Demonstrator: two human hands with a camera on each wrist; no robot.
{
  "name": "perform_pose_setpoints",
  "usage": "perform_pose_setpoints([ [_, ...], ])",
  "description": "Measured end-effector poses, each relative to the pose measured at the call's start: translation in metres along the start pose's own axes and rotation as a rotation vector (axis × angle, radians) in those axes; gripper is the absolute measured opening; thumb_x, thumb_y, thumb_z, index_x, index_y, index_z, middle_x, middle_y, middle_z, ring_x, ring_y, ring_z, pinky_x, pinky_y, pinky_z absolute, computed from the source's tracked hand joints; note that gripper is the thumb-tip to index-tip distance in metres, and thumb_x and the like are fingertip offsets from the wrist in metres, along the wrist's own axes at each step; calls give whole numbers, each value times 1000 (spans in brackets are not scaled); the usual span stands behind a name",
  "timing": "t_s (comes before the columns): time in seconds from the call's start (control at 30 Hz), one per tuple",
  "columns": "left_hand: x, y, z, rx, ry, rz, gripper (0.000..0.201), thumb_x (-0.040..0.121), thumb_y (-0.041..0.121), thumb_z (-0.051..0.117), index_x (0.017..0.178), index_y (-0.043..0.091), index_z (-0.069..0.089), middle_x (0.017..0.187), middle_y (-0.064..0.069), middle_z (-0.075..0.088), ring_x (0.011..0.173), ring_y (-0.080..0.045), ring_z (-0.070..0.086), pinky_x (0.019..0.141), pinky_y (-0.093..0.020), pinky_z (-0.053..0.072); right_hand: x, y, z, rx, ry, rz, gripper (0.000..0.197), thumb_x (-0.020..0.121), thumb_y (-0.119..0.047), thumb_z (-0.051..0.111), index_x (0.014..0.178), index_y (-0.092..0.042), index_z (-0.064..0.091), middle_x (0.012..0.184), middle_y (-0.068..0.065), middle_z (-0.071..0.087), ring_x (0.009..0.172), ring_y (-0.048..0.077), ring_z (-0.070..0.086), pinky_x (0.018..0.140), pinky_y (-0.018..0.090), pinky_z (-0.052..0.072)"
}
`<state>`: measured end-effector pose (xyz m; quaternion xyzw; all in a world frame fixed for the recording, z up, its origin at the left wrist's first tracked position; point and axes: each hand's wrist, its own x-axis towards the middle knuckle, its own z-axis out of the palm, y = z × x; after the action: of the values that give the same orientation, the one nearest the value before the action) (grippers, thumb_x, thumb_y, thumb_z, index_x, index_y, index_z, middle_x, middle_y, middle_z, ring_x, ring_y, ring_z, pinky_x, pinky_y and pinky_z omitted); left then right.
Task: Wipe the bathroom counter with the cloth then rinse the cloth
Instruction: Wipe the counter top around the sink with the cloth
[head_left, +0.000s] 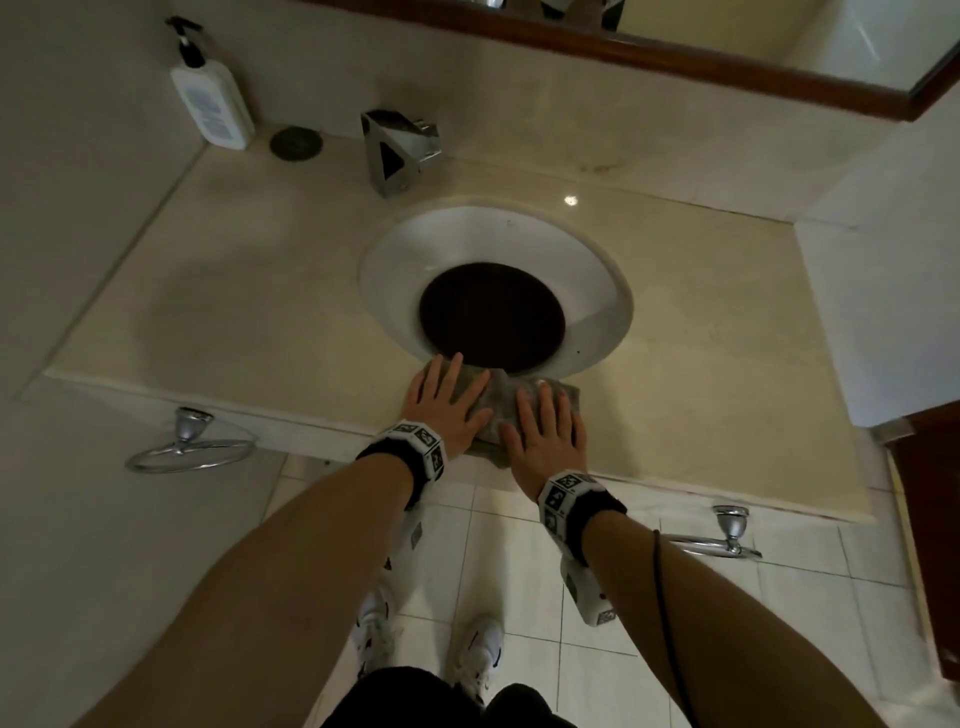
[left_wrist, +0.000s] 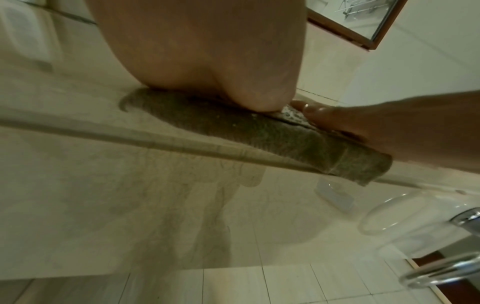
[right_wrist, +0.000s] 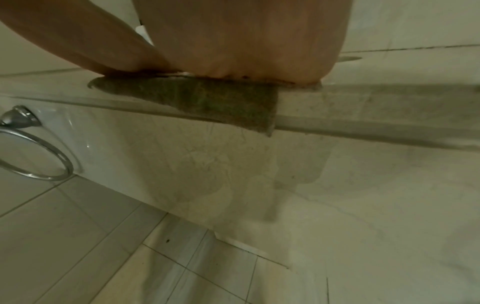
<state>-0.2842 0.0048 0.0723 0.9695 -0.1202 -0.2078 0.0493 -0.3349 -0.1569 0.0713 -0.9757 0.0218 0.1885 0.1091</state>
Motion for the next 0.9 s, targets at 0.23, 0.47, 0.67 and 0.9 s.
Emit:
perform_pose_setpoints([
  [0.23,-5,-34,2,-11,39,-12,61,96,60,12,151,39,-6,160,-4,-20,146,-27,-20,119,-43,-8,13,-49,3,-4,66,91,65,98,-57,17,154,-24,8,162,7,-11,148,31,-13,120,46,-6],
  [0.47,-12,-111,-3,-38,67,-111,61,96,60,10,150,38,-8,160,-2,-19,146,-26,-19,119,-43,-6,35,-120,16,-98,58,-15,63,97,-57,8,153,-32,-6,161,8,-15,146,35,-18,119,51,-6],
  [0.67,-20,-191,-10,-93,76,-216,61,95,62,10,149,42,-10,159,1,-22,146,-24,-21,119,-43,-7,57,-198,30,-122,78,-110,62,98,-56,8,153,-32,-6,161,9,-14,146,35,-16,118,51,-6],
  [0.9,-26,-240,-15,-116,114,-265,62,96,61,13,150,39,-8,159,-2,-21,146,-26,-20,118,-43,-7,74,-250,39,-137,75,-137,63,98,-57,11,154,-33,-5,162,9,-14,147,35,-12,118,51,-9],
])
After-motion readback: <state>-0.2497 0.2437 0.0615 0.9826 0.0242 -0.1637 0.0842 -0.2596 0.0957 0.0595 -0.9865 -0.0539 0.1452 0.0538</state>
